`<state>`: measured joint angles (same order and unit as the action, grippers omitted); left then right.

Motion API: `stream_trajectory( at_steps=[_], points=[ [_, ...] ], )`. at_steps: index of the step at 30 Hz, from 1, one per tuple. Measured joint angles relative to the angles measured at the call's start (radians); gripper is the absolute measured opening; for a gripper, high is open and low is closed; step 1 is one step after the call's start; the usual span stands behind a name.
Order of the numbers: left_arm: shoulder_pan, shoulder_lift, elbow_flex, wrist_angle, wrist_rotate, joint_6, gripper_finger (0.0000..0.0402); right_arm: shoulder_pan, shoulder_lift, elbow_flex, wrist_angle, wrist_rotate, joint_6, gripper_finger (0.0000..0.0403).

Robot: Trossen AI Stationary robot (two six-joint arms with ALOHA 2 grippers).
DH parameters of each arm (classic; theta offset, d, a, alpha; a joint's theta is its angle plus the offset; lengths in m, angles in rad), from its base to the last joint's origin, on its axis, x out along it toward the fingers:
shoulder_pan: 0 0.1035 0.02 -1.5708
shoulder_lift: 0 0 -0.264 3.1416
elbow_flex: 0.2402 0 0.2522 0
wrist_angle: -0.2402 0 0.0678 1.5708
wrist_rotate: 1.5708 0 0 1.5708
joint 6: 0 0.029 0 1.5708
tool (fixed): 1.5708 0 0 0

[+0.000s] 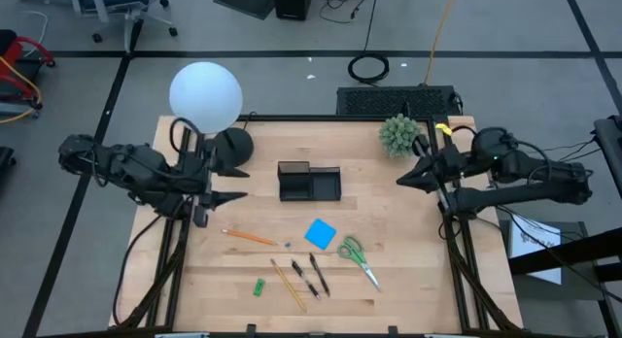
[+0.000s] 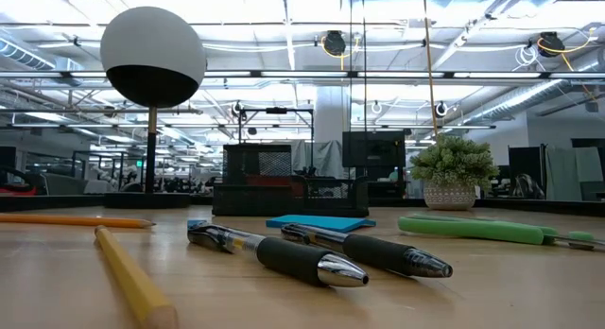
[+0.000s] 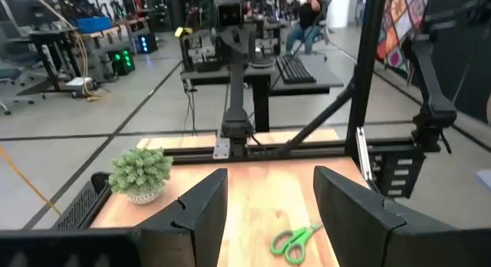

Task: Pick and place office supplies into organizer
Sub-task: Put the green scissors into the black desk organizer

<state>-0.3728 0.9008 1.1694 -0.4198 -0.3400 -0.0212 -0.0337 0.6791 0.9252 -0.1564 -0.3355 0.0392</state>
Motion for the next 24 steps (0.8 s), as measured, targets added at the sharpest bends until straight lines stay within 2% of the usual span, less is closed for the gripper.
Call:
stream_trajectory(
  at_steps=[6, 12, 21, 24],
  points=[
    [-0.003, 0.016, 0.0, -0.008, 0.0, -0.029, 0.0195, 0.125, 0.133, 0.151, -0.2, 0.207, -0.076, 0.0],
    [-0.003, 0.018, 0.0, -0.035, -0.02, -0.072, 0.0195, 0.235, 0.266, 0.273, -0.344, 0.412, -0.078, 0.0],
    [-0.008, 0.072, 0.0, -0.032, -0.027, -0.109, 0.0195, 0.352, 0.448, 0.398, -0.548, 0.568, 0.034, 0.0],
    [-0.009, 0.103, 0.0, -0.032, -0.027, -0.107, 0.0195, 0.376, 0.505, 0.428, -0.607, 0.574, 0.072, 0.0]
  ],
)
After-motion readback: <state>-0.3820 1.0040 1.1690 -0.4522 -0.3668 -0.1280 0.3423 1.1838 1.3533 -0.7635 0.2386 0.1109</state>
